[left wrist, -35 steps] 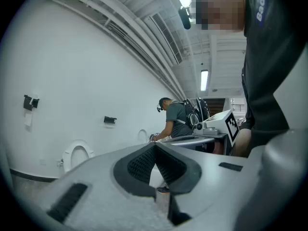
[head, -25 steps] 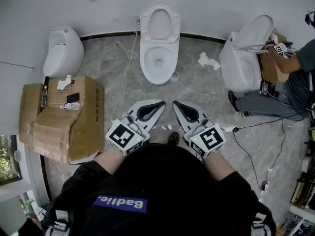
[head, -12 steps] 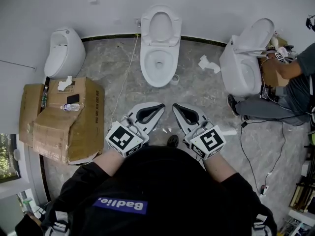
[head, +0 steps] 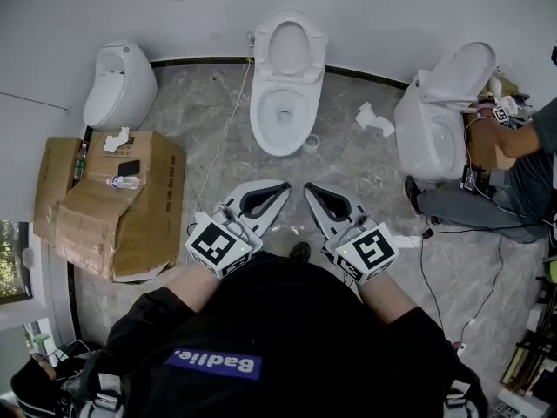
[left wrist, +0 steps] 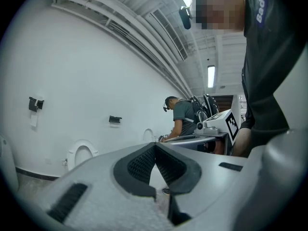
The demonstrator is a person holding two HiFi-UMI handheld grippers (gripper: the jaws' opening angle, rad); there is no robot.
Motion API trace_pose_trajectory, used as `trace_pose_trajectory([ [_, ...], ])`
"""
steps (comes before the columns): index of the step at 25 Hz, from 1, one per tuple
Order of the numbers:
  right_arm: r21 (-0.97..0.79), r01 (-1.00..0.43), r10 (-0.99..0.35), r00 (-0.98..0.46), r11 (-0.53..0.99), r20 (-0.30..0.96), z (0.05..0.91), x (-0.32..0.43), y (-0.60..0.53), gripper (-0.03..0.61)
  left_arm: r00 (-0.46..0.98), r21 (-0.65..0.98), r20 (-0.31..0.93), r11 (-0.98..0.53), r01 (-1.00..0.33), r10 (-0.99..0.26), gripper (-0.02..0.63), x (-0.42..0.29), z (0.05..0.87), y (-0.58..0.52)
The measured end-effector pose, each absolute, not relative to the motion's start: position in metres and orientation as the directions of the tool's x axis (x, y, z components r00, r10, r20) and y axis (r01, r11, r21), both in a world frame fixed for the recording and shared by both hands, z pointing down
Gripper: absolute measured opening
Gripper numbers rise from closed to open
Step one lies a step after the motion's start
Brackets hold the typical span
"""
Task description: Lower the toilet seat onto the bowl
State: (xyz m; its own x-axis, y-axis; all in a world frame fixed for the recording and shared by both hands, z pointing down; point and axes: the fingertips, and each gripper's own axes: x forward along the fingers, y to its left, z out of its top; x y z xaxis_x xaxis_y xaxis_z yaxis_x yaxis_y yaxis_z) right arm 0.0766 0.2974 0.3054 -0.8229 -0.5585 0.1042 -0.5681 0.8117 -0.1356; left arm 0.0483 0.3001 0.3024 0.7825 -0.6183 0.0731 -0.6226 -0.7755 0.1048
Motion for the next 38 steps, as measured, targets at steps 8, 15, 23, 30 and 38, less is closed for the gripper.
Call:
trace_pose_trajectory([
  [8, -0.138, -0.534, -0.522, -0.845, 0.834, 0.118, 0.317, 0.082, 0.276, 0.026, 0.75, 0.11, 0.087, -0.742, -0.661, -0.655, 0.015, 0.055, 0.313, 0.279],
  [15, -0.142, -0.551, -0.536, -0.833, 0.822, 0.134, 0.324, 0.06, 0.237, 0.026, 0.759, 0.104, 0.079, -0.752, -0.651, -0.646, 0.015, 0.033, 0.317, 0.234],
  [23, -0.145, -0.6, -0.582, -0.799, 0.786, 0.153, 0.324, 0.027, 0.184, 0.026, 0.802, 0.09, 0.073, -0.797, -0.598, -0.593, 0.015, 0.005, 0.315, 0.175],
  [30, -0.129, -0.652, -0.636, -0.757, 0.747, 0.15, 0.315, -0.001, 0.138, 0.026, 0.834, 0.085, 0.056, -0.83, -0.552, -0.549, 0.015, -0.022, 0.308, 0.135],
  [38, -0.129, -0.656, -0.639, -0.755, 0.744, 0.149, 0.314, 0.0, 0.099, 0.026, 0.826, 0.113, 0.046, -0.819, -0.563, -0.561, 0.015, -0.029, 0.311, 0.096],
])
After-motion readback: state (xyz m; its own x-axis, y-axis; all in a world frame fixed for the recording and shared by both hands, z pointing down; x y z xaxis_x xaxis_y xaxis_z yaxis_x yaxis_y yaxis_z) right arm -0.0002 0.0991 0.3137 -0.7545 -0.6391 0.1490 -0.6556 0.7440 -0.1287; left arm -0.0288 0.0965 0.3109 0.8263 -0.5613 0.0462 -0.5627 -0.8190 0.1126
